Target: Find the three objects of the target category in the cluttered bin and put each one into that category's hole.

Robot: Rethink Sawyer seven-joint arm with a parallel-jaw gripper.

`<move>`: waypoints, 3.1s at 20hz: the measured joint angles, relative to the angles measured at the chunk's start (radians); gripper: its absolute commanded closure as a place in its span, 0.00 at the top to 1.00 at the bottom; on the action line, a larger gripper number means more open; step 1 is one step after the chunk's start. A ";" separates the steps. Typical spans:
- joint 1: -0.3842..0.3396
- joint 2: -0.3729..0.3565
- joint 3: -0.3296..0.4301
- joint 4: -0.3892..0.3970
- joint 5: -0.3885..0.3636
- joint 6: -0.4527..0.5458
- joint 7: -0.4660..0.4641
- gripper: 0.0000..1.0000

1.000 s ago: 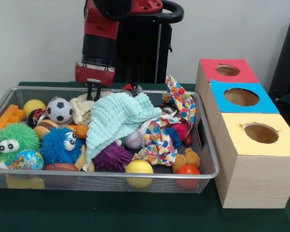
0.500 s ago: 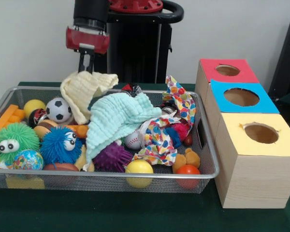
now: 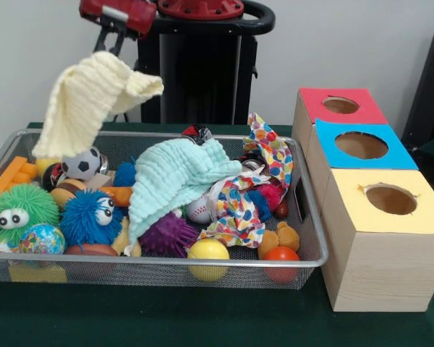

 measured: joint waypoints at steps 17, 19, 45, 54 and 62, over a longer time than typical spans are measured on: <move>0.068 -0.068 -0.003 0.023 -0.110 0.201 0.171 0.00; 0.057 -0.033 -0.003 0.023 -0.127 0.200 0.171 0.00; -0.072 0.353 -0.024 0.027 -0.328 0.250 0.168 1.00; -0.030 0.395 -0.088 0.027 -0.317 0.249 0.130 1.00; 0.006 0.397 -0.144 0.010 -0.286 0.187 0.057 1.00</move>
